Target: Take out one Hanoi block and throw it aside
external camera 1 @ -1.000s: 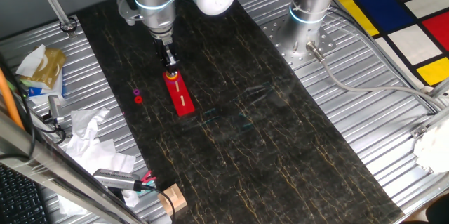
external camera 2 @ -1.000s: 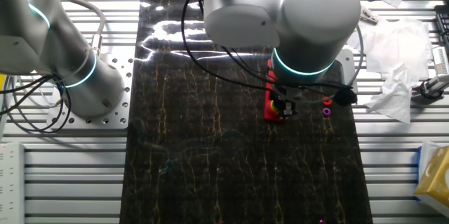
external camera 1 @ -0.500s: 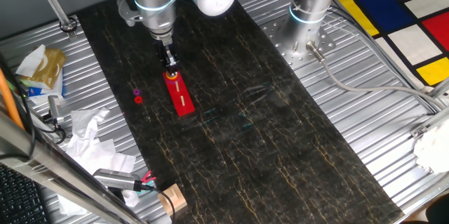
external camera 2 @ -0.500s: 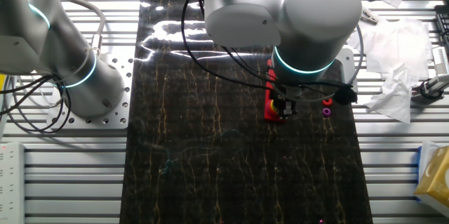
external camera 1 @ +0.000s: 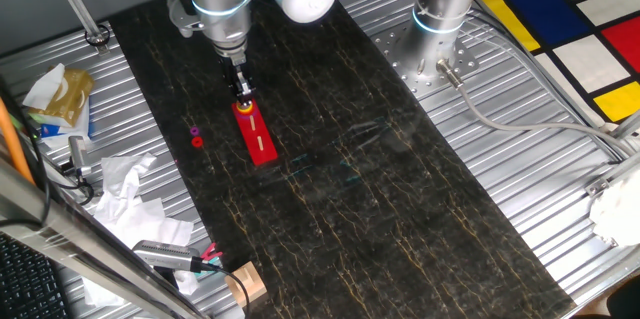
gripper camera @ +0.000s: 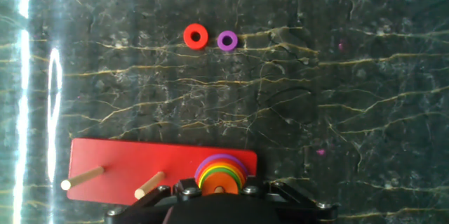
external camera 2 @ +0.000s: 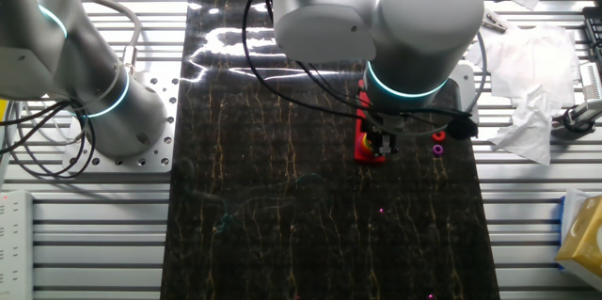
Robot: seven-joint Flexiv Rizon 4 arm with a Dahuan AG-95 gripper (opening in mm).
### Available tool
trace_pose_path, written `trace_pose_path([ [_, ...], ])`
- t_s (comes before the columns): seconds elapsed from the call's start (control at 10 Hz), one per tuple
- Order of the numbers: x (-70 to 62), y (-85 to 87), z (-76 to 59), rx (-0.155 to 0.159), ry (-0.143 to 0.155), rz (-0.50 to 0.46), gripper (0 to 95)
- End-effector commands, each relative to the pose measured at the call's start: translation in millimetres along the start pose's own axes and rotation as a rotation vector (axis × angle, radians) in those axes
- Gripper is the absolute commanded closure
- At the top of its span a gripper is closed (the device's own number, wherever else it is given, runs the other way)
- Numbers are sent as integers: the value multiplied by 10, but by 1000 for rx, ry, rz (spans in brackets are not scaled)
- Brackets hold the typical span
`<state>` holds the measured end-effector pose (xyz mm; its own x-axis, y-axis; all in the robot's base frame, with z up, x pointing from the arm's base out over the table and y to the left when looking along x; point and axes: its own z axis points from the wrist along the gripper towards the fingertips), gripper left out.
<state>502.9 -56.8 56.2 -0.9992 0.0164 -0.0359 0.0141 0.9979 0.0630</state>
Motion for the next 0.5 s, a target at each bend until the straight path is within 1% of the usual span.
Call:
trace_pose_path([
  [0.1, -1, -5, -17, 2, 4, -4, 950],
  [0.4, -3, -5, -31, 4, 5, -9, 950],
  [0.5, -7, -6, -63, 4, 8, -12, 950],
])
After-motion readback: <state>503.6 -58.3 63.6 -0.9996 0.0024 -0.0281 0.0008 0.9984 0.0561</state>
